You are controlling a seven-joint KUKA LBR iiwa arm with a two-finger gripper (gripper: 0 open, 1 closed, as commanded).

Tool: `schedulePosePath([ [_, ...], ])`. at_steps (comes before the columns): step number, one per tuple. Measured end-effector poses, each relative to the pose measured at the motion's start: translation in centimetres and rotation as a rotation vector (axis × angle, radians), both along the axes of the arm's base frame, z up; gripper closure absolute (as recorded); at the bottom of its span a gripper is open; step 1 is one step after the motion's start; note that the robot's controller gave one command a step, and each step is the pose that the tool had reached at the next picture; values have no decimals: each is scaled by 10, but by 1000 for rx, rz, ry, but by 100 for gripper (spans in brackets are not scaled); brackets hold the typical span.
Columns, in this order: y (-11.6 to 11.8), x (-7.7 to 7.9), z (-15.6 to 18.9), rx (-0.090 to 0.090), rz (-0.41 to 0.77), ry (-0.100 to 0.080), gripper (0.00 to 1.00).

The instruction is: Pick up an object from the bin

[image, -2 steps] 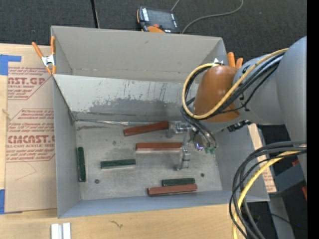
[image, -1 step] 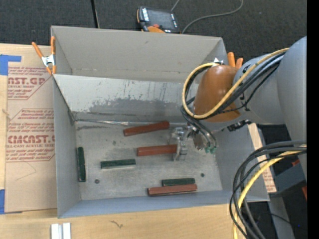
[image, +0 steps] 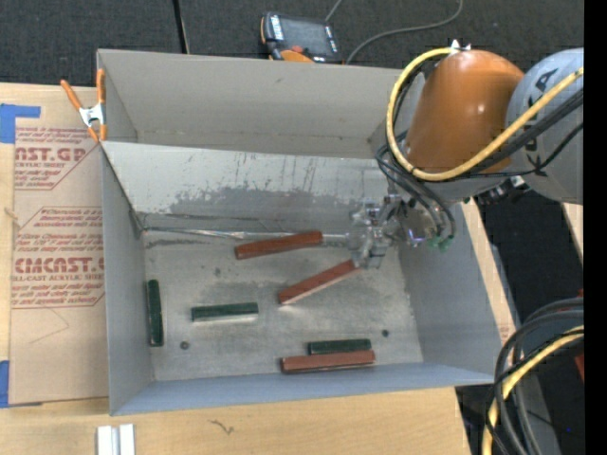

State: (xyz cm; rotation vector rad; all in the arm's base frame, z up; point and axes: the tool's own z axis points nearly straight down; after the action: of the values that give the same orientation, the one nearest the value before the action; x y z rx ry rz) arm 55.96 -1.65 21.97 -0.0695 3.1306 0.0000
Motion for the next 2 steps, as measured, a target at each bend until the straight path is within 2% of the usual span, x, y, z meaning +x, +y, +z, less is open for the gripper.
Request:
schedulePosePath([
  [1, 0, -1, -5, 0, 0, 7, 0],
  [2, -3, -38, -153, 2, -221, 16, 0],
])
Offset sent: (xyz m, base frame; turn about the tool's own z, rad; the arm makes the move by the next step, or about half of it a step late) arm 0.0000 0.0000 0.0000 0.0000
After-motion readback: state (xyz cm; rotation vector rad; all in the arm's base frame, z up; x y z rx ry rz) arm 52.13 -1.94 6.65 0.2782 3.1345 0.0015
